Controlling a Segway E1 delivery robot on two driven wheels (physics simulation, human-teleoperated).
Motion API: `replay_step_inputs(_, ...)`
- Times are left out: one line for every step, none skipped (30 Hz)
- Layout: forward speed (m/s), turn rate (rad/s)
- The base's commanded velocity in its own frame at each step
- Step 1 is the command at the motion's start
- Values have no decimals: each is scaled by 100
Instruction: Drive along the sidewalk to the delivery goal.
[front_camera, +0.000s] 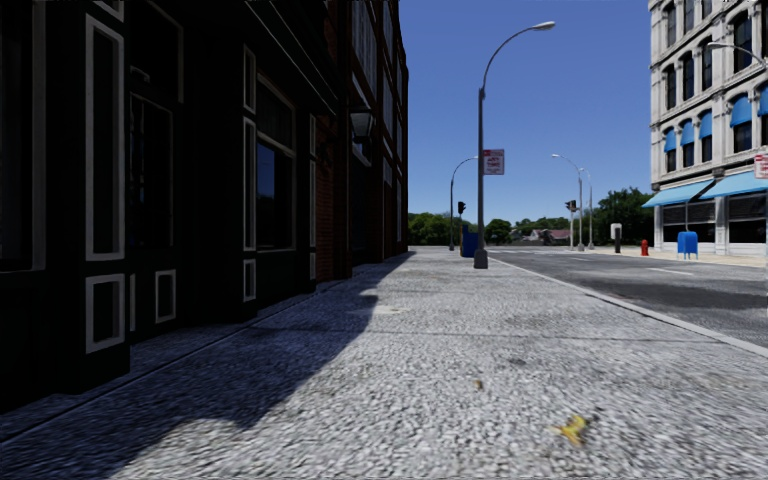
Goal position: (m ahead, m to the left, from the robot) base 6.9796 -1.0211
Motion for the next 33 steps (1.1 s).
replay_step_inputs(154, -30)
replay_step_inputs(154, -30)
replay_step_inputs(154, -30)
replay_step_inputs(154, -30)
replay_step_inputs(154, -30)
replay_step_inputs(154, -32)
replay_step_inputs(154, -32)
replay_step_inputs(154, -33)
replay_step_inputs(154, -33)
replay_step_inputs(154, -33)
replay_step_inputs(154, -33)
replay_step_inputs(154, -33)
replay_step_inputs(154, -33)
replay_step_inputs(154, -31)
replay_step_inputs(154, -31)
replay_step_inputs(154, -15)
replay_step_inputs(154, 0)
replay_step_inputs(157, 0)
replay_step_inputs(157, 0)
replay_step_inputs(157, 0)
replay_step_inputs(157, 0)
replay_step_inputs(157, 0)
replay_step_inputs(157, 0)
replay_step_inputs(157, 0)
replay_step_inputs(157, 0)
replay_step_inputs(159, 0)
replay_step_inputs(162, 0)
replay_step_inputs(169, 0)
replay_step_inputs(169, 0)
replay_step_inputs(180, 0)
replay_step_inputs(187, 0)
replay_step_inputs(190, 0)
replay_step_inputs(190, 0)
